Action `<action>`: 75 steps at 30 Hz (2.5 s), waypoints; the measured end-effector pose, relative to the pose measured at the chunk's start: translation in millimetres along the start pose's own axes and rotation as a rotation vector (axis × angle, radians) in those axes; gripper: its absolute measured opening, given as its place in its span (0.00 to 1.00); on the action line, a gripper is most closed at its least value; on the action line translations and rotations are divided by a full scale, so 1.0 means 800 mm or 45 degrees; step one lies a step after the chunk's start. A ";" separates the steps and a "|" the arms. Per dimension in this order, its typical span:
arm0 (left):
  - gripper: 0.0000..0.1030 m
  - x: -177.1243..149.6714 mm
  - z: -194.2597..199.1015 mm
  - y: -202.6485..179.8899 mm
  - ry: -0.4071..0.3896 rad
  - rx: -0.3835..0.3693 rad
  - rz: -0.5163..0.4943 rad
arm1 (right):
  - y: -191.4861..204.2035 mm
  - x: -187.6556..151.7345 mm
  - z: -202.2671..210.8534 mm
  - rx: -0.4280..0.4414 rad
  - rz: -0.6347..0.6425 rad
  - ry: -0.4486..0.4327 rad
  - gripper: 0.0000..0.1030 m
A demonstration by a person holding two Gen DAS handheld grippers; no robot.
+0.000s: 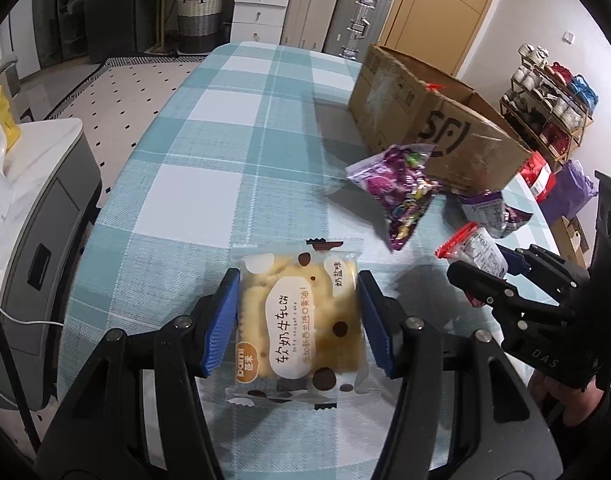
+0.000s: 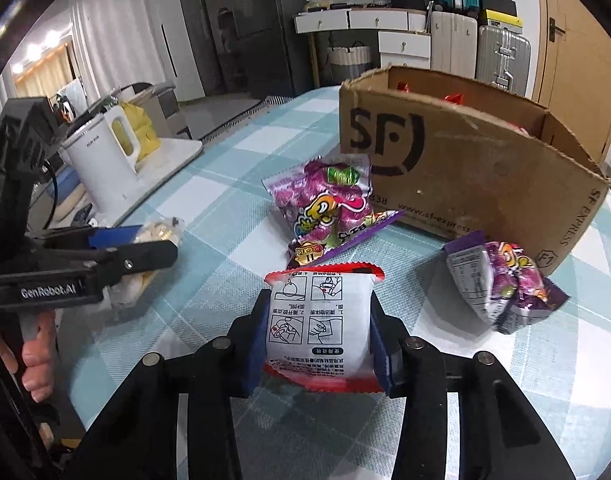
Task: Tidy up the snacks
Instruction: 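Carry the bun packet and white bag over the box with both grippers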
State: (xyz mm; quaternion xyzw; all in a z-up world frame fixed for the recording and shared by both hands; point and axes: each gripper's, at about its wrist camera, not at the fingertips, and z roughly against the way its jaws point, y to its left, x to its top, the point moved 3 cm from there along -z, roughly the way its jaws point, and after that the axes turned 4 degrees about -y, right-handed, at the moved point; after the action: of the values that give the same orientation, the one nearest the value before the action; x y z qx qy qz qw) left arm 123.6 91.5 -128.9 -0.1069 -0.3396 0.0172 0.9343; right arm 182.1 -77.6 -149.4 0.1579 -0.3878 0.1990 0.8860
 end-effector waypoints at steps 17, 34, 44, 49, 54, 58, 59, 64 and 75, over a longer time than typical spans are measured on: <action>0.53 0.038 0.031 -0.098 -0.057 -0.072 -0.148 | -0.060 0.008 0.095 -0.001 -0.143 -0.174 0.43; 0.53 0.121 0.056 -0.165 -0.173 -0.122 -0.234 | -0.098 0.052 0.148 0.034 -0.153 -0.280 0.43; 0.53 0.178 0.033 -0.191 -0.183 -0.121 -0.254 | -0.121 0.105 0.146 0.049 -0.142 -0.315 0.43; 0.53 0.201 0.011 -0.198 -0.169 -0.128 -0.246 | -0.145 0.126 0.135 0.056 -0.184 -0.311 0.43; 0.53 0.226 -0.010 -0.205 -0.153 -0.132 -0.251 | -0.164 0.150 0.125 0.059 -0.196 -0.308 0.43; 0.53 0.248 -0.030 -0.211 -0.131 -0.141 -0.258 | -0.173 0.168 0.117 0.057 -0.190 -0.304 0.43; 0.53 0.253 -0.035 -0.212 -0.124 -0.145 -0.255 | -0.176 0.172 0.114 0.059 -0.191 -0.302 0.43; 0.53 0.276 -0.060 -0.217 -0.111 -0.146 -0.253 | -0.185 0.187 0.098 0.063 -0.191 -0.282 0.43; 0.54 0.290 -0.113 -0.220 -0.035 -0.194 -0.246 | -0.217 0.201 0.053 0.068 -0.243 -0.241 0.45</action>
State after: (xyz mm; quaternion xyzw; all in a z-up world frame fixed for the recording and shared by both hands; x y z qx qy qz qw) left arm 353.0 -73.2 -12.8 -0.1439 -0.3615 -0.0973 0.9160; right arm 338.0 -209.7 -23.0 0.2357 -0.4476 0.1082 0.8558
